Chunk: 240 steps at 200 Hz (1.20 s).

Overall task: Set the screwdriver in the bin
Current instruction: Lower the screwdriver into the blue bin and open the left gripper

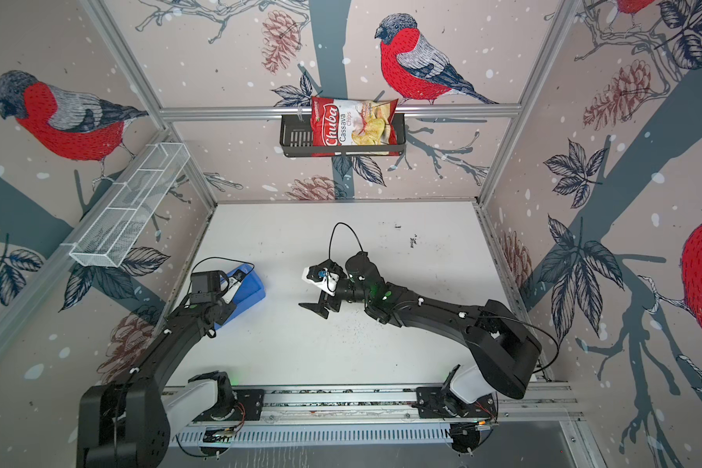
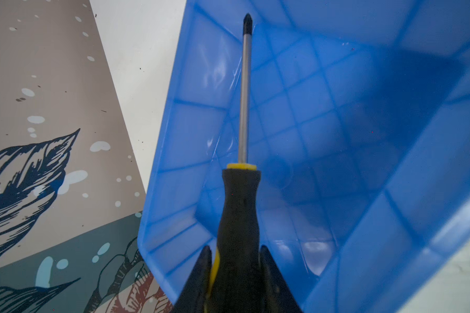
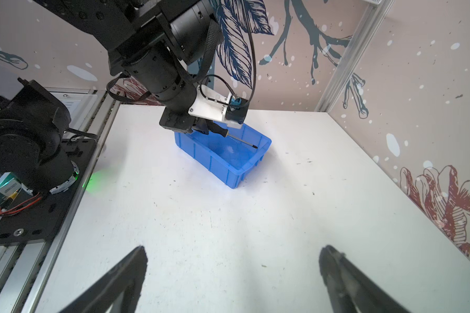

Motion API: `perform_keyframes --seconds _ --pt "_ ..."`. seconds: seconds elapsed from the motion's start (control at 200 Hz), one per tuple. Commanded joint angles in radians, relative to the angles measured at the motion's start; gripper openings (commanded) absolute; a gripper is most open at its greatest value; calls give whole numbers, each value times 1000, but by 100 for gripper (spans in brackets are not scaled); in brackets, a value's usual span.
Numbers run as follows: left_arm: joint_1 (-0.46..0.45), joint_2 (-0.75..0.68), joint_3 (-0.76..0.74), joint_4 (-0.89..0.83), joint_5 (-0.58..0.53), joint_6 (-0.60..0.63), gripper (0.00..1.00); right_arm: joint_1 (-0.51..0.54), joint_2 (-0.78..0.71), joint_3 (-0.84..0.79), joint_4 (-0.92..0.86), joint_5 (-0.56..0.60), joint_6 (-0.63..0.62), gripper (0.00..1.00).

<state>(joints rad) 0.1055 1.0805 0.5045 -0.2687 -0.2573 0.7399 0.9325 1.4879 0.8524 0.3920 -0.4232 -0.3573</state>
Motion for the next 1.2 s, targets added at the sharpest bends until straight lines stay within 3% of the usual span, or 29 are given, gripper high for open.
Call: perform_keyframes --seconds 0.0,0.475,0.705,0.881,1.196 --pt "6 5 2 30 9 -4 4 -3 -10 -8 31 -6 22 100" --pt "9 21 16 33 43 -33 16 -6 -27 -18 50 14 27 100" --pt "9 -5 16 57 28 -66 41 -12 -30 -27 57 42 32 100" --pt "9 -15 37 35 64 -107 54 -24 -52 -48 73 83 46 100" --pt "7 -80 105 80 273 -301 72 -79 -132 -113 192 147 167 100"
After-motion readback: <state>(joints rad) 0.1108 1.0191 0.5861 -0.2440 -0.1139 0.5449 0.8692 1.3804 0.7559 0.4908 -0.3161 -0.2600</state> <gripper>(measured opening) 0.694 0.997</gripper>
